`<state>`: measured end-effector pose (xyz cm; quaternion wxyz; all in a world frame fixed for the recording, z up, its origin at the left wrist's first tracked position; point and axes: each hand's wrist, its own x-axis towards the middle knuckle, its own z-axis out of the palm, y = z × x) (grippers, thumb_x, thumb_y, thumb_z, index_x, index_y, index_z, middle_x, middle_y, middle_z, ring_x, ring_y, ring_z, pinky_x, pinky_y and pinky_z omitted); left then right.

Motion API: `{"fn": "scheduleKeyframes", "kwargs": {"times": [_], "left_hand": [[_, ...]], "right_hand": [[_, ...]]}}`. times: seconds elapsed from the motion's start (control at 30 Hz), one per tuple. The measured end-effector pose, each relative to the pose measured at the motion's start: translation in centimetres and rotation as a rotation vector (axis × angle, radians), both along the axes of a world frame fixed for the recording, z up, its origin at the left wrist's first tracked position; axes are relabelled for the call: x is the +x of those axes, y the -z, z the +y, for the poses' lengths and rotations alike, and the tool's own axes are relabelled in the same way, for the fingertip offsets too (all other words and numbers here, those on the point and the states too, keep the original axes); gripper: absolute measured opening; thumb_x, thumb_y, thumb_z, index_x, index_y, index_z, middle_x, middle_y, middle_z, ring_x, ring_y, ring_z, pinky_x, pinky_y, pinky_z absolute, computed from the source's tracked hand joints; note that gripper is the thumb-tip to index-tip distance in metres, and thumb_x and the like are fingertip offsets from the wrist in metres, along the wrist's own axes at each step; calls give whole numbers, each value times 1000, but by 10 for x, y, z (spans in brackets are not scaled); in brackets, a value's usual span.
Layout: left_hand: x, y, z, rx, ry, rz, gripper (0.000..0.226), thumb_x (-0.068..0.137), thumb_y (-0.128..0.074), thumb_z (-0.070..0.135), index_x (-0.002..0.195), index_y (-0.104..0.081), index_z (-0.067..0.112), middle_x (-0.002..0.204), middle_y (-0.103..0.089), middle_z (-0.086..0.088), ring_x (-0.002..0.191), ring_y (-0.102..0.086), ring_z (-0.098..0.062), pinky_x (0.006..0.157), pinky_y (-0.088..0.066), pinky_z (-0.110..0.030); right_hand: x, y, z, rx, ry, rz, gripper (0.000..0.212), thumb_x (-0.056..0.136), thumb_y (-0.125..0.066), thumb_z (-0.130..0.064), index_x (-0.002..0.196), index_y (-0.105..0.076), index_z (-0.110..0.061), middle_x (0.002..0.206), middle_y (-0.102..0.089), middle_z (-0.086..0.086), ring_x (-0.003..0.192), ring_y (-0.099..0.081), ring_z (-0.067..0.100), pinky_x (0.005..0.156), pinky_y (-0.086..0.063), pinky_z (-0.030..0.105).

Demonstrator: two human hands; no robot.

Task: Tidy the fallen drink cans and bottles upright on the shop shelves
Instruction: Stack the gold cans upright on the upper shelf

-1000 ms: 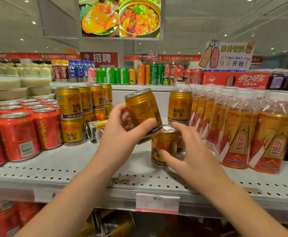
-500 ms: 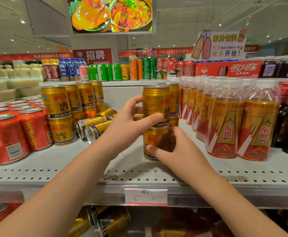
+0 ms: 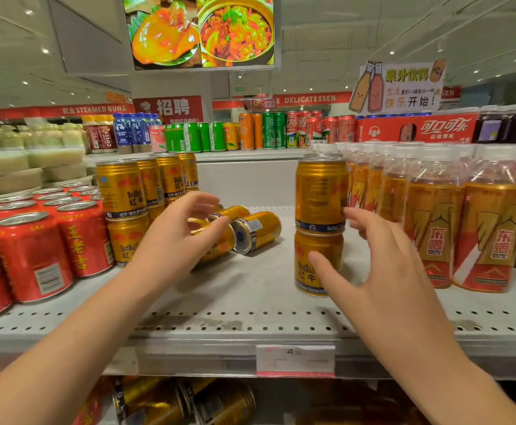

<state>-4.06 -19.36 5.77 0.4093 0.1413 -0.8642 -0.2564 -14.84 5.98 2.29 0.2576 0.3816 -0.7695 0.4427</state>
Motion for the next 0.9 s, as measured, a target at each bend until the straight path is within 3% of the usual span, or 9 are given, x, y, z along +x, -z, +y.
{"fn": "scheduleKeyframes", "kwargs": {"times": [0.1,0.23,0.4,0.53,0.73,0.9], "left_hand": [[6,8,-31,-152,-92,-135,46,90,-65,52,129,-60,29,126,-59,10,117,-56,-9,102,-49,-38],[0,24,-48,-272,-63,-314,67,89,-64,59,143,-51,21,139,-51,0,130,-47,-21,113,-37,-39],[1,25,-57,-389,-13,-288,51,91,-65,47,134,-55,20,128,-60,-2,119,-53,-24,104,-41,-41],[16,25,-66,-354,57,-292,42,90,-60,44,125,-56,21,120,-61,-1,113,-54,-23,100,-44,-42],[38,18,-77,-230,70,-356,42,88,-48,54,114,-58,23,110,-57,-2,108,-54,-25,93,-49,-43],[45,24,-74,-391,-82,-332,63,83,-48,79,115,-57,26,111,-53,2,104,-56,-22,80,-52,-37]], "right_hand": [[31,-7,-25,-46,-62,101,43,90,-64,-45,131,-52,-34,122,-49,-19,116,-44,-1,95,-29,5],[61,-6,-75,-30,-111,149,32,93,-63,-35,124,-57,-31,116,-53,-15,113,-49,4,95,-32,8],[55,-1,-128,204,-3,-22,47,94,-62,-31,138,-49,-28,129,-51,-5,121,-49,11,103,-40,27],[42,-4,-157,271,92,-202,45,98,-54,-34,140,-44,-28,133,-50,3,114,-55,21,94,-43,34],[12,-28,-194,252,274,-542,57,100,-38,-48,144,-33,-14,132,-57,21,115,-57,38,96,-47,45],[-12,-36,-210,259,390,-741,90,91,-42,-68,154,-20,-7,146,-48,18,129,-50,39,102,-44,45]]}}
